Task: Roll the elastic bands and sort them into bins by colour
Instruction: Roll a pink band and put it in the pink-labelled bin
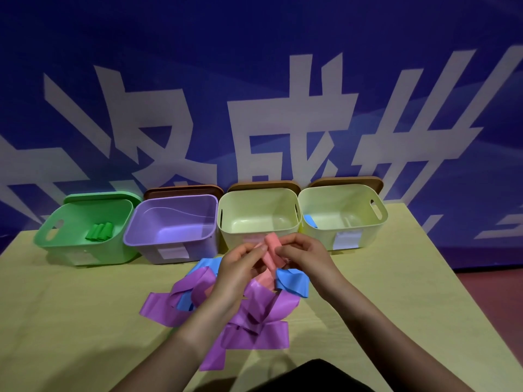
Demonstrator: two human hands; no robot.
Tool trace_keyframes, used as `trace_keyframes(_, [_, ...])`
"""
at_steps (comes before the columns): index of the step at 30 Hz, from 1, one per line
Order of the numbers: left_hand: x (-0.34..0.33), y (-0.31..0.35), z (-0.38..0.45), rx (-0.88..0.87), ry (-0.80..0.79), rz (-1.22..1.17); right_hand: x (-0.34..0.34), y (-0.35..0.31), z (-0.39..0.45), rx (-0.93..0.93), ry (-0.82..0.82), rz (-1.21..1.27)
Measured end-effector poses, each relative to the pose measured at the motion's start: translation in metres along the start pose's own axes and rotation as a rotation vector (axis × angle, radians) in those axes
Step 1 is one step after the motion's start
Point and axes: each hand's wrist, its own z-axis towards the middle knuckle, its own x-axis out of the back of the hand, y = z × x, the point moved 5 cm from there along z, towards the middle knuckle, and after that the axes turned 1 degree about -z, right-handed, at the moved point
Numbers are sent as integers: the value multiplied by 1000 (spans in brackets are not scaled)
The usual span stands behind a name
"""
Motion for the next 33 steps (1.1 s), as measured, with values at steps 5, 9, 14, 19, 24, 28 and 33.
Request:
trace_keyframes(5, [-1, 1, -2, -5, -9, -40, 0, -6, -3, 44, -5, -17])
trace_keyframes(9, [2, 4, -1, -65, 18, 10, -7, -14, -6, 153, 36, -49])
trace_keyframes(14, [1, 9, -1, -82, 12, -23, -7, -21, -5, 320, 161, -201])
trace_keyframes(19, [-1, 9, 0, -30, -28, -198, -12, -28, -11, 680, 270, -475])
trace_keyframes(24, [2, 13, 1, 7, -27, -366, -14, -29, -16, 848, 157, -582])
trace_keyframes(28, [1, 18, 0, -65, -36, -344, -17, -30, -18, 834, 64, -539])
trace_keyframes(33, [0, 24, -1, -130, -13, -321, -13, -25, -10, 518, 74, -233])
